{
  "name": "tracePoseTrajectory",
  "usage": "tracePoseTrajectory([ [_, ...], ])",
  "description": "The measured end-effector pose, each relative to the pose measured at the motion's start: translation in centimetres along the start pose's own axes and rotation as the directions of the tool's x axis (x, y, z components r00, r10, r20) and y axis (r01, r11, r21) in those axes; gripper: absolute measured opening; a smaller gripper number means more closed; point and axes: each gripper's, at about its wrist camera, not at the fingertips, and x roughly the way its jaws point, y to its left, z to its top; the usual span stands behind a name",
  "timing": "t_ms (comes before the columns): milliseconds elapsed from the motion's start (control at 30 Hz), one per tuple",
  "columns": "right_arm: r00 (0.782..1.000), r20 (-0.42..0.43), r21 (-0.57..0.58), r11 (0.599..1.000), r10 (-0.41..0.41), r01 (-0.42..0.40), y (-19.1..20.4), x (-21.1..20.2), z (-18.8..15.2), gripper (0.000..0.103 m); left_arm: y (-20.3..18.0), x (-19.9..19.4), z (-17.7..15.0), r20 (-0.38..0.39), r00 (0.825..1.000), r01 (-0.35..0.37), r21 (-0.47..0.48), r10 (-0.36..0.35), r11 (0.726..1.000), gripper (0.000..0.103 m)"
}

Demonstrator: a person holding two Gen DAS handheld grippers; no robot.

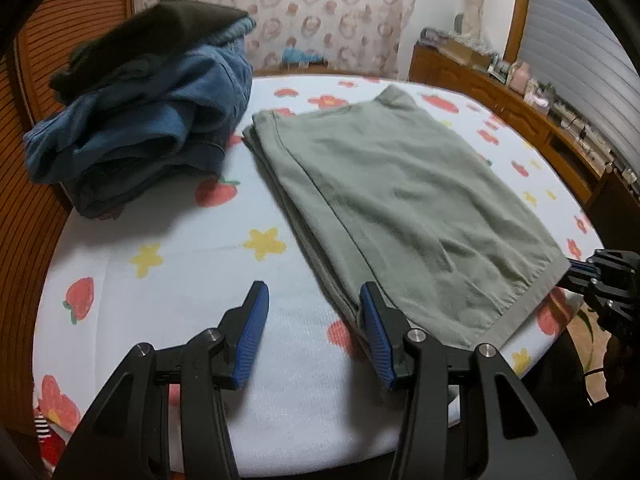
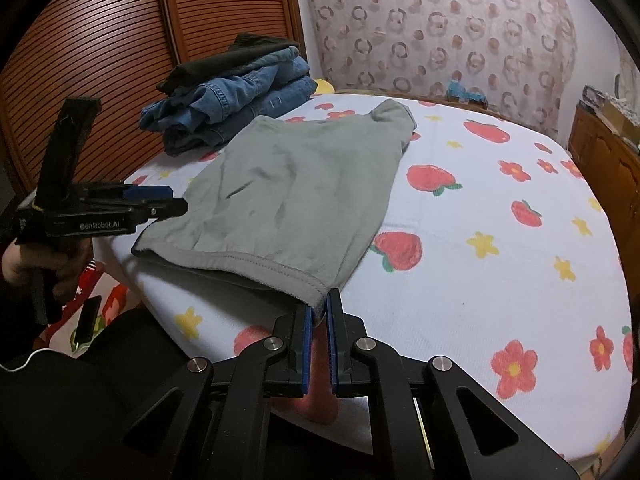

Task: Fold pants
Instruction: 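Close the left gripper on the leg end of the folded shorts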

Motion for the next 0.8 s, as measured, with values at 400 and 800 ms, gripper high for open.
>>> tracePoseTrajectory([
  [400,1.000,-0.002,0.008,1.000,0.003,-0.003,-0.1,0.1,-0.1,0.006,-0.3,-2.5,-1.0,0.038,0.995,0.098,-0.035,-0.096,0.995,0.049],
  [800,1.000,-0.003,0.010,1.000,0.004,-0.004,-0.1,0.1,0.0,0.006,-2.3,-2.6,-2.8,-0.017,0.985,0.170,-0.013,-0.170,0.985,0.040],
])
